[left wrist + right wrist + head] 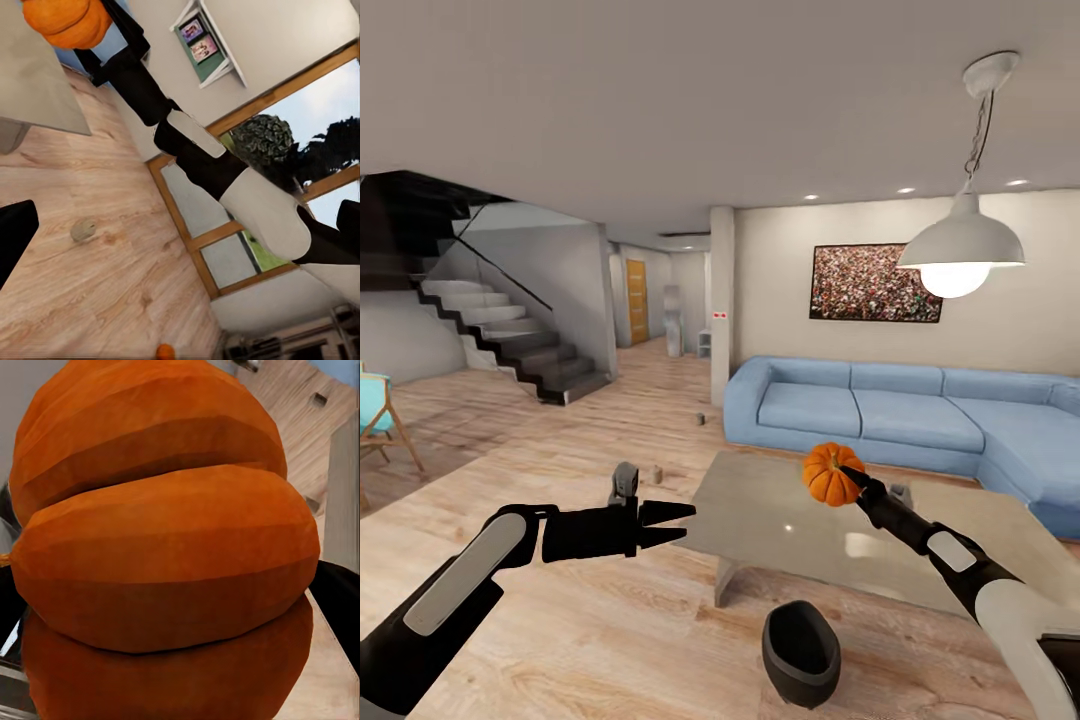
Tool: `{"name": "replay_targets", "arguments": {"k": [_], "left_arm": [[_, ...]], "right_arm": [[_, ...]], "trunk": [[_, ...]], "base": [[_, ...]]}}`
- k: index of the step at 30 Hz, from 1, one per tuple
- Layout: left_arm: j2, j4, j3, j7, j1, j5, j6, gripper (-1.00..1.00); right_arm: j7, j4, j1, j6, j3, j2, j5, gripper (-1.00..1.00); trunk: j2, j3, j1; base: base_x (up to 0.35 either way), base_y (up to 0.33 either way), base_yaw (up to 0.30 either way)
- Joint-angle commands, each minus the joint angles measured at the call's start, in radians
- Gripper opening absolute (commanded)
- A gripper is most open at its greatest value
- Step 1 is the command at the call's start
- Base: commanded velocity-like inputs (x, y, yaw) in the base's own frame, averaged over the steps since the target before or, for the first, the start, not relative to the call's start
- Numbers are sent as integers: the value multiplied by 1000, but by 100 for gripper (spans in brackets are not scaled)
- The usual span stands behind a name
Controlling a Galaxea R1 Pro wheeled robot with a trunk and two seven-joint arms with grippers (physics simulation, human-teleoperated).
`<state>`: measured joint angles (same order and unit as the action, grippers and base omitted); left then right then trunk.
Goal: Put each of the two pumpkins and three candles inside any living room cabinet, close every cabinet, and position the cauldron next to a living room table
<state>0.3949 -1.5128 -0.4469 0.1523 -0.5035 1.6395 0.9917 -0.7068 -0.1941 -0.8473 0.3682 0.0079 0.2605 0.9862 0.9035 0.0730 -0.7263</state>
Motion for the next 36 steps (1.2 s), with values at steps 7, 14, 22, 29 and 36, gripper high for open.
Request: {"name": "replay_targets", "arguments": {"k": [7, 14, 22, 29, 36], "left_arm": [[1, 0, -3, 10, -2, -9, 0, 100], [1, 0, -5, 10, -2, -9, 0, 100], [1, 0, -4, 10, -1, -9, 0, 100], [1, 0, -4, 10, -1, -9, 0, 100], [1, 0, -4, 11, -1, -9, 0, 100]], "right_arm": [[1, -1, -1, 11, -6, 0, 14, -100], [-1, 9, -1, 9, -6, 0, 14, -100], [-2, 13, -1, 9, -6, 0, 14, -100], [-2, 13, -1, 9, -6, 0, 14, -100], [-1, 13, -1, 9, -6, 0, 14, -100]], "trunk": [[1, 2, 0], [1, 2, 0], [1, 2, 0], [1, 2, 0], [1, 2, 0]], "base": [[0, 0, -283], [0, 0, -283], [0, 0, -283], [0, 0, -283], [0, 0, -283]]}}
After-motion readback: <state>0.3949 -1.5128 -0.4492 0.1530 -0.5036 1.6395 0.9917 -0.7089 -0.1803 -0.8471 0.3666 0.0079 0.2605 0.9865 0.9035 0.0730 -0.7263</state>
